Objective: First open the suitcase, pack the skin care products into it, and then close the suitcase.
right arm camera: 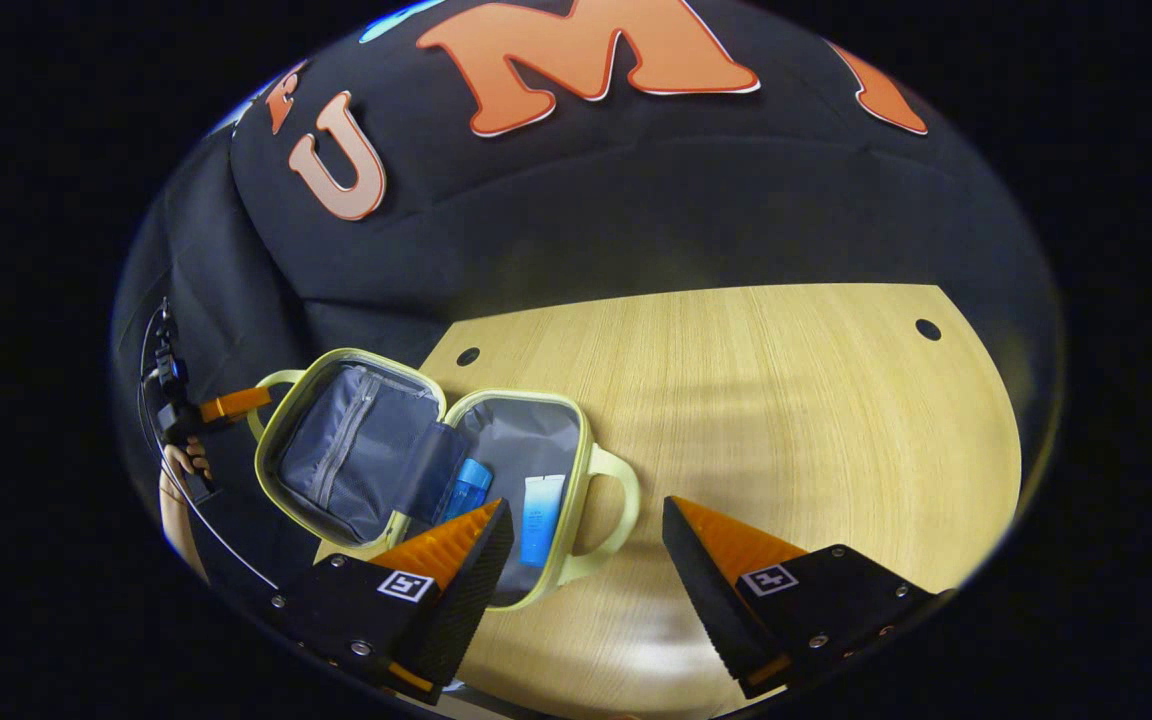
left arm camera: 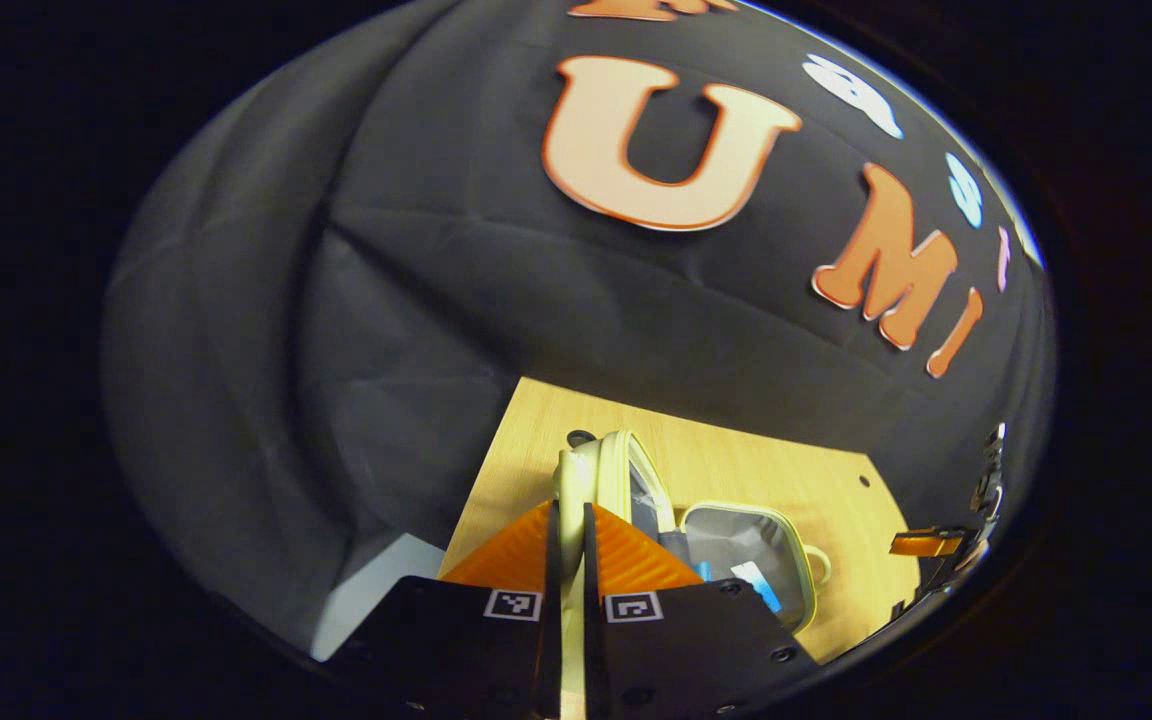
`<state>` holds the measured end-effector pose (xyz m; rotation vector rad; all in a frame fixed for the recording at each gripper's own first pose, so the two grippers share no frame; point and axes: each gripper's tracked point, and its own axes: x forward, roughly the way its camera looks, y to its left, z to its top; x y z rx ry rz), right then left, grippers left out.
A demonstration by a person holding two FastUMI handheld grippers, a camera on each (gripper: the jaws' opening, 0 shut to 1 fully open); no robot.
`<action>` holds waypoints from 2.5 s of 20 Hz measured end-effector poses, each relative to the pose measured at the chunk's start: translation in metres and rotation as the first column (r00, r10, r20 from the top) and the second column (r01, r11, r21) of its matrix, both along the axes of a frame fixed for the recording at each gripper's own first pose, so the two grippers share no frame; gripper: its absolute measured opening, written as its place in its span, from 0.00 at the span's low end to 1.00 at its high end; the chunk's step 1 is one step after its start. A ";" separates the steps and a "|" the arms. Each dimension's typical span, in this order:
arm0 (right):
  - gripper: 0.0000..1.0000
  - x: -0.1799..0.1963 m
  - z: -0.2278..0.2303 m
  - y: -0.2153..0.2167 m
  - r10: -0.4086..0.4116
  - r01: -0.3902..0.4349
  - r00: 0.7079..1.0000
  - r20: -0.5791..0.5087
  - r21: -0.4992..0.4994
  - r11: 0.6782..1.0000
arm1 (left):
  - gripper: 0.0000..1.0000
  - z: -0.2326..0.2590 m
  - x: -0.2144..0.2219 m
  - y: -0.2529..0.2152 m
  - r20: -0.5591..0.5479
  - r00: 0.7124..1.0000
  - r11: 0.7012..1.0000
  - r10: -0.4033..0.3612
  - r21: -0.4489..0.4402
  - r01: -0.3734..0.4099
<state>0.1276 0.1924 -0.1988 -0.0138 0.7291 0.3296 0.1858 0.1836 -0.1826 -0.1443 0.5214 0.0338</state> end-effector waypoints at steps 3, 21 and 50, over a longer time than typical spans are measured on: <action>0.96 -0.002 0.013 -0.024 0.005 -0.006 1.000 0.010 0.039 0.999 | 0.09 0.019 0.000 -0.050 -0.022 1.000 0.989 -0.004 0.148 0.008; 0.95 -0.023 0.035 -0.168 0.011 -0.013 1.000 0.016 0.107 0.994 | 0.09 -0.011 0.007 -0.319 -0.215 0.962 0.808 -0.170 0.528 0.261; 0.96 -0.021 0.022 -0.238 -0.084 0.084 0.996 0.004 -0.022 0.996 | 0.98 -0.183 0.049 -0.437 -0.465 0.849 0.927 -0.252 0.136 0.350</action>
